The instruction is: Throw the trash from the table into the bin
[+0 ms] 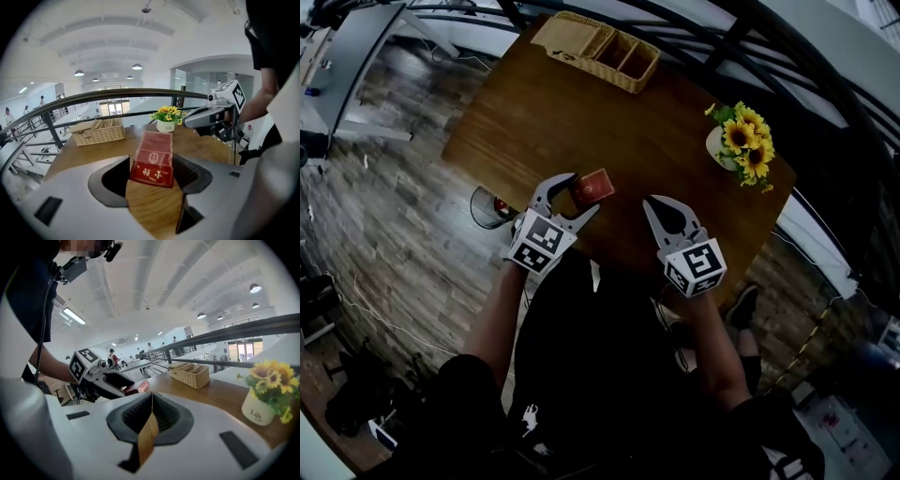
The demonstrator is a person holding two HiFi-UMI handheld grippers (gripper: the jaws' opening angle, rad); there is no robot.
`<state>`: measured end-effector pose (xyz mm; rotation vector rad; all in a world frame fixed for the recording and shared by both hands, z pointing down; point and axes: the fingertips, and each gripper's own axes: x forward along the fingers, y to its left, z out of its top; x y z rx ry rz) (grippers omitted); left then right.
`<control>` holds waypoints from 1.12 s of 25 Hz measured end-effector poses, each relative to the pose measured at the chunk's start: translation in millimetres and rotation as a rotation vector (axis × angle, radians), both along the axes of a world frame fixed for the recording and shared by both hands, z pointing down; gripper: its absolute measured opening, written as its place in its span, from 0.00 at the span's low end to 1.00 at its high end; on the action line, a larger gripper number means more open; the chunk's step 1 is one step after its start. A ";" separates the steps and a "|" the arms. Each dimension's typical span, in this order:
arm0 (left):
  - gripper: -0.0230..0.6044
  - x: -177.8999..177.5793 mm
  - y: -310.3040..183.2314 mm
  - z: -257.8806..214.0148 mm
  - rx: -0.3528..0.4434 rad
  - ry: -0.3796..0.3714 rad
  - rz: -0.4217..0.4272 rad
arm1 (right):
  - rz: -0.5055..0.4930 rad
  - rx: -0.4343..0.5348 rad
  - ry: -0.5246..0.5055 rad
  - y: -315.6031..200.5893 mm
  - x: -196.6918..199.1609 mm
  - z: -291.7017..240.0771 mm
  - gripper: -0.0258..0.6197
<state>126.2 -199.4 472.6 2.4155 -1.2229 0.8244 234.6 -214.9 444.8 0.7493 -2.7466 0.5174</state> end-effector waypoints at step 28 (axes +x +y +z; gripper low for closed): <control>0.51 -235.9 219.9 -34.7 0.100 0.029 -0.475 | -0.376 0.057 0.042 169.2 -227.3 -30.4 0.06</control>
